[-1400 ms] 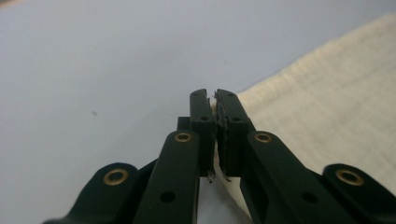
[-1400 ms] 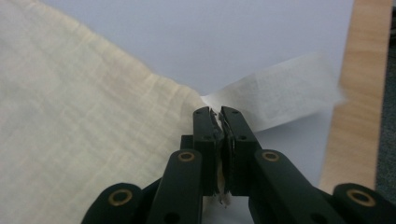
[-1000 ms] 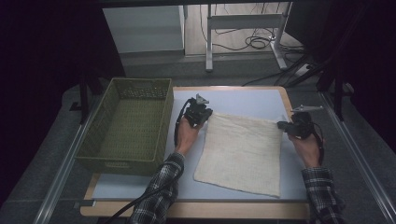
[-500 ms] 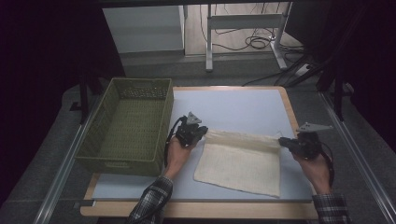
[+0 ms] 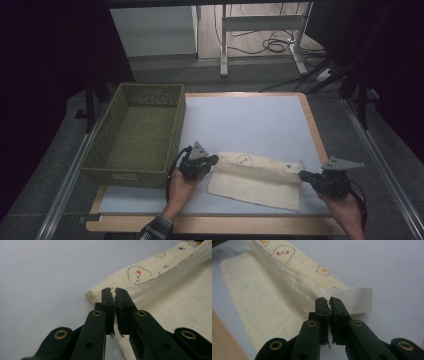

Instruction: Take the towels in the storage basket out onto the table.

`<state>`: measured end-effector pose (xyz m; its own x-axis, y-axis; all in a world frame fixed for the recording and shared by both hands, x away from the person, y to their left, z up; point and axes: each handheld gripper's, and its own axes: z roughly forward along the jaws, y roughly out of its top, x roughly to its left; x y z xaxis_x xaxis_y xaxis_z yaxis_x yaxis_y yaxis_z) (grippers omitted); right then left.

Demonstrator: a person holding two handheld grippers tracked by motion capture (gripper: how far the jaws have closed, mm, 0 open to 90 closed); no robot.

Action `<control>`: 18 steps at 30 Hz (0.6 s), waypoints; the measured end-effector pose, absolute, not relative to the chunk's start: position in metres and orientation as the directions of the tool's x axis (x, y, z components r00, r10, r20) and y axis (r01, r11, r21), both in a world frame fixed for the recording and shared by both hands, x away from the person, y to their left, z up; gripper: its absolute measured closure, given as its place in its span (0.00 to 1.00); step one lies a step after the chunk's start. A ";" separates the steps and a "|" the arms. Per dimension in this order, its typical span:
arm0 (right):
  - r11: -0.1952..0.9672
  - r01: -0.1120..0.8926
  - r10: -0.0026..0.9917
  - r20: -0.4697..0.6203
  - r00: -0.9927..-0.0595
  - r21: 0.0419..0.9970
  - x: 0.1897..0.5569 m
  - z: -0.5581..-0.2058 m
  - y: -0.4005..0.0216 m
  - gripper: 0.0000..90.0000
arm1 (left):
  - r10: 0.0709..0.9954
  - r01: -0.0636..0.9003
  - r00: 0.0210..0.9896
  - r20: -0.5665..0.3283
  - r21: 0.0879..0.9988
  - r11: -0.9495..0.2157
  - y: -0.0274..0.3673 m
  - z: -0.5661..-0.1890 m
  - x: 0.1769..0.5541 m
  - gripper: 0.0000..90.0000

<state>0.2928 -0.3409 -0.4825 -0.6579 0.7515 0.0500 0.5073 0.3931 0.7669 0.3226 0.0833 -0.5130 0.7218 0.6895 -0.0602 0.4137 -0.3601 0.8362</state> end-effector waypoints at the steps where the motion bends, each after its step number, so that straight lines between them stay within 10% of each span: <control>1: 0.394 0.507 0.750 0.051 -0.660 0.766 0.290 -0.484 -0.341 0.94 | 0.686 0.415 0.725 -0.066 0.836 -0.359 0.084 -0.515 0.320 0.95; 18: 0.408 0.521 0.716 0.091 -0.692 0.750 0.246 -0.505 -0.338 0.94 | 0.641 0.430 0.761 -0.105 0.821 -0.376 0.096 -0.532 0.280 0.95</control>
<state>0.2463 -0.3384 -0.5053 -0.6924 0.7157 0.0911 0.5206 0.4082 0.7499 0.2802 0.0960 -0.5322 0.7606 0.6407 -0.1050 0.4300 -0.3760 0.8208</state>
